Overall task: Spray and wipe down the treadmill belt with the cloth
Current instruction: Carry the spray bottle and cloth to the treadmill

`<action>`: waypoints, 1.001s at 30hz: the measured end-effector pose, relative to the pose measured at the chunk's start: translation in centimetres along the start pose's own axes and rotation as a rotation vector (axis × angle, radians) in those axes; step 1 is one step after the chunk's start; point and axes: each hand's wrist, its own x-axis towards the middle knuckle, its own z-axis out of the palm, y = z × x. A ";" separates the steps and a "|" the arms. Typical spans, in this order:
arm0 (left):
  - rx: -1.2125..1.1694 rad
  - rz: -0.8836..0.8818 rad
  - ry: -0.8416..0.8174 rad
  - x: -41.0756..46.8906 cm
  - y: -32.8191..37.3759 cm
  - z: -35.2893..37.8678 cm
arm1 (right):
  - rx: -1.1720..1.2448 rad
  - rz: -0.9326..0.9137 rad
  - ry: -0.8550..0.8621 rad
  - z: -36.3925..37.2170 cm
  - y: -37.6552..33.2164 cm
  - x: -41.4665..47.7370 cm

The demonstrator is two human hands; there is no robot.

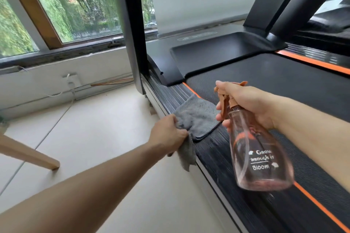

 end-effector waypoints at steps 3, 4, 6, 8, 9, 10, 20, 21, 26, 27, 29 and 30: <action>-0.015 0.003 -0.010 0.3 -0.4 -1.3 | -0.049 -0.028 0.013 0.5 -0.4 0.4; -0.014 0.016 -0.048 0.1 -0.4 -1.7 | -0.047 -0.045 0.020 0.8 -0.4 0.5; -0.033 0.018 -0.175 -0.9 -0.1 -2.2 | -0.026 -0.062 0.023 1.4 -0.1 0.8; -0.059 0.030 -0.349 -2.2 0.4 -2.5 | -0.043 -0.036 0.022 1.7 0.2 1.2; -0.050 0.057 -0.451 -2.8 0.6 -2.6 | -0.060 -0.027 0.020 1.8 0.3 1.3; -0.026 0.098 -0.568 -3.4 0.9 -2.6 | -0.077 -0.025 0.022 1.8 0.2 1.3; -0.133 0.189 -0.408 -2.4 1.5 -2.5 | -0.149 0.055 0.077 0.1 2.0 -0.7; -0.165 0.173 -0.330 -1.9 1.4 -2.6 | -0.178 0.090 0.061 -0.1 2.1 -0.8; -0.358 0.042 -0.263 -0.6 1.8 -2.5 | -0.214 0.160 0.051 -0.8 3.4 -2.4; -0.430 0.006 -0.217 -0.5 2.0 -2.7 | -0.187 0.151 0.070 -0.7 3.7 -2.6; -0.580 -0.011 -0.090 0.2 2.5 -3.1 | -0.135 0.121 0.143 -0.7 4.4 -2.9; -0.654 0.009 -0.037 0.7 2.9 -3.3 | -0.127 0.110 0.177 -1.0 4.6 -3.1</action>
